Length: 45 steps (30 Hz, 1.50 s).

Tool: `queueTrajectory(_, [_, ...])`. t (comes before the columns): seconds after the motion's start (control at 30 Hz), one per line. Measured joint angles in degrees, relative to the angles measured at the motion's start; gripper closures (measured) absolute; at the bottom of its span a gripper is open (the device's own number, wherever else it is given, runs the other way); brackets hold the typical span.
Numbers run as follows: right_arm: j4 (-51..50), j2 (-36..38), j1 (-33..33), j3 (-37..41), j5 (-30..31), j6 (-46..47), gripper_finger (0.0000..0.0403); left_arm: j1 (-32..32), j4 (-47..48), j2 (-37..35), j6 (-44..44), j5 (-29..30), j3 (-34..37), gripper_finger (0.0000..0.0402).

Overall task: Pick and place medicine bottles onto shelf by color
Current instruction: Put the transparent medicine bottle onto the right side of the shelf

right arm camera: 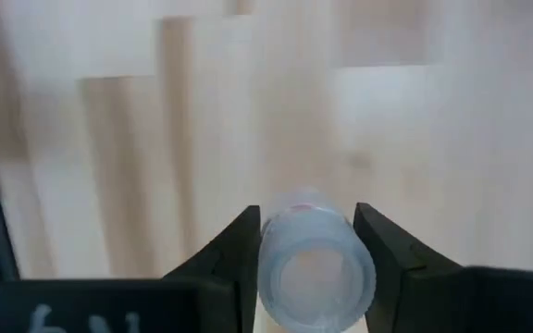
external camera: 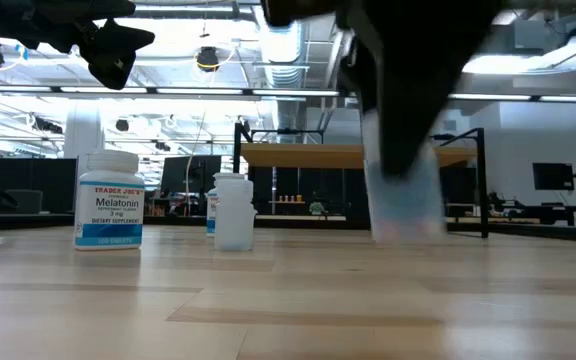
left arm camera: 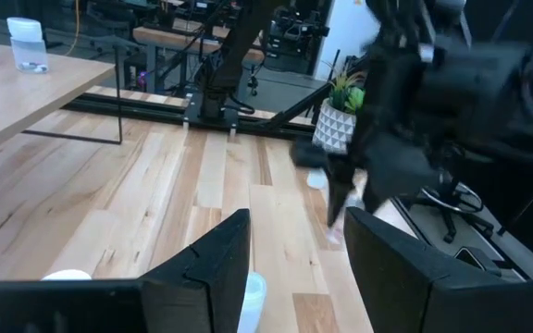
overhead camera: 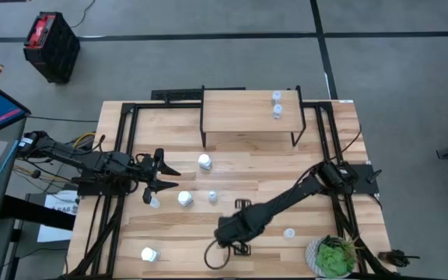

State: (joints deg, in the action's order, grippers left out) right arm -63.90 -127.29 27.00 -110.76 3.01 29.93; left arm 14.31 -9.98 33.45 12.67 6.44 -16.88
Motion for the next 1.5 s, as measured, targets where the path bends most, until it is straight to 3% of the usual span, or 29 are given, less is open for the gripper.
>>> queueTrajectory(0.2, [-13.71, 3.17, -4.17, -7.92, 6.03, 1.04, 0.0253, 0.01, 0.00, 0.00, 0.00, 0.00, 0.00, 0.0237])
queueTrajectory(0.37, [-23.84, 9.91, -8.17, -11.42, 18.80, 1.85, 0.0268, 0.02, 0.21, 0.00, 0.00, 0.07, 0.00, 0.0237])
queueTrajectory(0.5, [-26.23, 17.54, -11.93, -11.67, 26.24, 5.61, 0.0258, 0.00, 0.17, -0.02, 0.00, 0.12, 0.00, 0.0237])
queueTrajectory(0.67, [-26.20, 25.63, -19.44, -11.65, 30.00, 10.03, 0.0255, 0.00, 0.20, -0.01, 0.00, 0.26, 0.00, 0.0237])
queueTrajectory(0.83, [-26.16, 29.51, -29.25, -11.63, 28.19, 11.17, 0.0261, 0.02, 0.20, 0.00, 0.00, 0.26, 0.00, 0.0237])
queueTrajectory(1.07, [-26.06, 29.55, -41.39, -5.62, 16.92, 7.78, 0.0254, 0.00, 0.22, -0.02, 0.00, 0.26, 0.00, 0.0237])
queueTrajectory(1.2, [-26.14, 29.66, -43.42, 0.22, 13.37, 7.14, 0.0260, 0.00, 0.24, 0.00, -0.75, 0.24, 0.00, 0.0237])
queueTrajectory(1.5, [-25.56, 35.64, -44.60, 13.07, 13.19, 10.92, 0.0253, 0.00, 0.20, -0.02, -1.09, 0.24, 0.00, 0.0237])
